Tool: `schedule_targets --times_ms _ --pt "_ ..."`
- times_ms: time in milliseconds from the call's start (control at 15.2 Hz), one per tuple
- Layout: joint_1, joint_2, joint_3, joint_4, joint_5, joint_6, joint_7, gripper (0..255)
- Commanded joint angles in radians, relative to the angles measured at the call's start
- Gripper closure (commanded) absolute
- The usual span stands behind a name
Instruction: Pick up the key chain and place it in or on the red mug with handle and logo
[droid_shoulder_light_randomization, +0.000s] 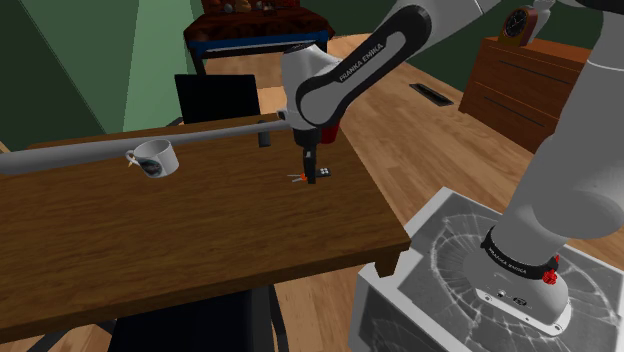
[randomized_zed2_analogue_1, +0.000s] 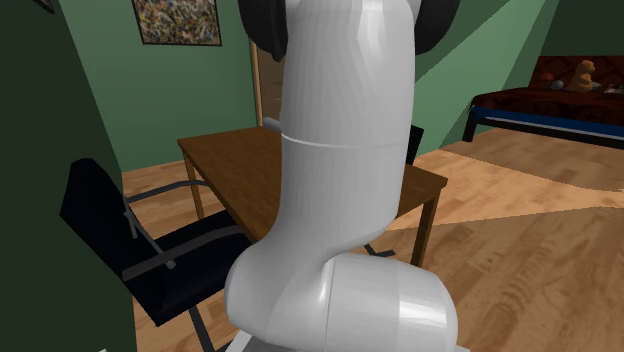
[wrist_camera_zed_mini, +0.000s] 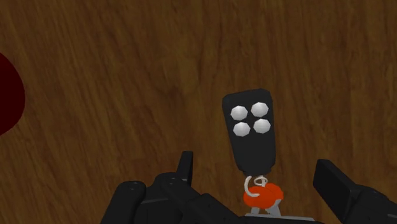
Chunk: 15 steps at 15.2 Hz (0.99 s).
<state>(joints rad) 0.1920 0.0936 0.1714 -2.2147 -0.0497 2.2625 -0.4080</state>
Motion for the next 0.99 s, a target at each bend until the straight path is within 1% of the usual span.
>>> schedule_targets --times_ms 0,330,396,924 --pt "0.0 0.002 0.0 -0.003 -0.001 0.006 0.0 0" --pt "0.0 0.002 0.0 -0.003 -0.001 0.005 0.001 0" --pt "0.0 0.002 0.0 -0.003 -0.001 0.005 0.001 255" --pt "-0.002 0.003 -0.002 -0.009 -0.001 0.013 -0.001 255"
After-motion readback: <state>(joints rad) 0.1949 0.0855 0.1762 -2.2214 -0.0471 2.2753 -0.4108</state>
